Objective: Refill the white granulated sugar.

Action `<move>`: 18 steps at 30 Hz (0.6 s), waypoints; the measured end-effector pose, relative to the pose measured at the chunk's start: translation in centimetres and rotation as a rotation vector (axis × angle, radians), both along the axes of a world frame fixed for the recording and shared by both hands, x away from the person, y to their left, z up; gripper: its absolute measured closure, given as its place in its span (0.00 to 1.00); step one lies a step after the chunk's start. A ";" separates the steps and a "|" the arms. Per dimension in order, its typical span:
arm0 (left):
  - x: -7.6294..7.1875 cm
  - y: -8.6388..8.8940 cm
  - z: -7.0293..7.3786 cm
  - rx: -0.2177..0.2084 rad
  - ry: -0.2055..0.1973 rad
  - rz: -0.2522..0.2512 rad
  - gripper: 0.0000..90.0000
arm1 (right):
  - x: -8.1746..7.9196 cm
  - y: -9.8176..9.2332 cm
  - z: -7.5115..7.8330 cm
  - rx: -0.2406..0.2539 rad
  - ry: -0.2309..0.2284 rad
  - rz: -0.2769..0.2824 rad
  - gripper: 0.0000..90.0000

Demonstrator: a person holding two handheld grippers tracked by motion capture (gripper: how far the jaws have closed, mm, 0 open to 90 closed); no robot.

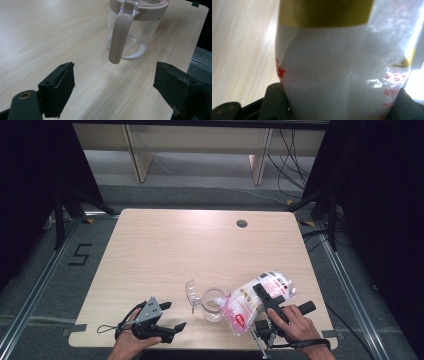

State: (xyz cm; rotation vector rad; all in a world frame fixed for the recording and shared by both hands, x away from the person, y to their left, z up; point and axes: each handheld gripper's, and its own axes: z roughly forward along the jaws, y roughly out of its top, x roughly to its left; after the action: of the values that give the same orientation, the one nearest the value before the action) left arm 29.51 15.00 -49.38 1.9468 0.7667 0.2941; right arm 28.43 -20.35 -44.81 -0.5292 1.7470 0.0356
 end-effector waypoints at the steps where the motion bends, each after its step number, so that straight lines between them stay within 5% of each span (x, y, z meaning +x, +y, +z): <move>1: 0.0 0.0 0.0 0.004 -0.004 -0.002 0.18 | 0.0 0.0 0.0 0.003 0.000 -0.002 0.53; 14: 0.1 0.1 0.0 0.029 -0.006 -0.008 0.18 | -0.2 0.0 0.1 -0.015 -0.020 -0.027 0.53; 18: 0.0 0.0 0.0 0.000 0.000 0.000 0.18 | -0.2 0.0 0.3 -0.019 -0.025 -0.026 0.53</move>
State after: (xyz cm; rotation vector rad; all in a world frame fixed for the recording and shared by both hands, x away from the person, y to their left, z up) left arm 29.51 15.01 -49.37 1.9464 0.7668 0.2945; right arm 28.24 -20.31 -44.51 -0.5186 1.7309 -0.0068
